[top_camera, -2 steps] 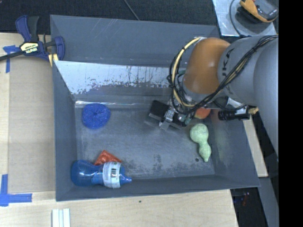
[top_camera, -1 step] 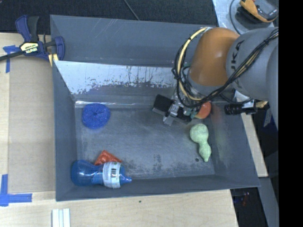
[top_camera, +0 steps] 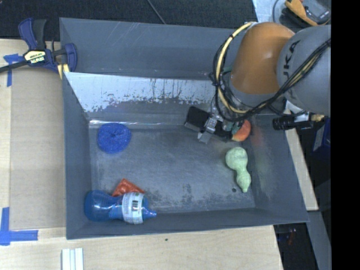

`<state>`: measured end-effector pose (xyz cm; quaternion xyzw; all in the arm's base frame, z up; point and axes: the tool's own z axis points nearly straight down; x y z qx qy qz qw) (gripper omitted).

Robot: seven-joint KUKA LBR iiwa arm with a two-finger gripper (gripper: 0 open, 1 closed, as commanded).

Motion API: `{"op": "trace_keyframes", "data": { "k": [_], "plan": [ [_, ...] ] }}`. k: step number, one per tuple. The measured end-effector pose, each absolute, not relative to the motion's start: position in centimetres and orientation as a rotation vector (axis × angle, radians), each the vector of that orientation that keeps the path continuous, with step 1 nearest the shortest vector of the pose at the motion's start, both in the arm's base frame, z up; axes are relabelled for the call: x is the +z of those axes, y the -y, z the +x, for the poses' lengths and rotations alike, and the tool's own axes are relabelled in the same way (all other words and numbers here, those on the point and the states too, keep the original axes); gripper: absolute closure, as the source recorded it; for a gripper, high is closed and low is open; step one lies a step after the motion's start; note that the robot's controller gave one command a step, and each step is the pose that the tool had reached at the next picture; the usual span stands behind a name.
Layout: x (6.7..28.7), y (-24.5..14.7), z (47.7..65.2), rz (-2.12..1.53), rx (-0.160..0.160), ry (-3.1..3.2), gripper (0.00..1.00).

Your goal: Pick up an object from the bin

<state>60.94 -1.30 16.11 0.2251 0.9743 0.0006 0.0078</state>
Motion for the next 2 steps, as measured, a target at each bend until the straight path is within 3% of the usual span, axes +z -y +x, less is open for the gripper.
{"op": "trace_keyframes", "data": {
  "k": [1,2],
  "plan": [
    [19.13,1.36,61.05,0.699,0.003,-3.041,1.0],
    [19.9,1.4,61.17,0.697,0.005,-3.035,1.0]
  ]
}}
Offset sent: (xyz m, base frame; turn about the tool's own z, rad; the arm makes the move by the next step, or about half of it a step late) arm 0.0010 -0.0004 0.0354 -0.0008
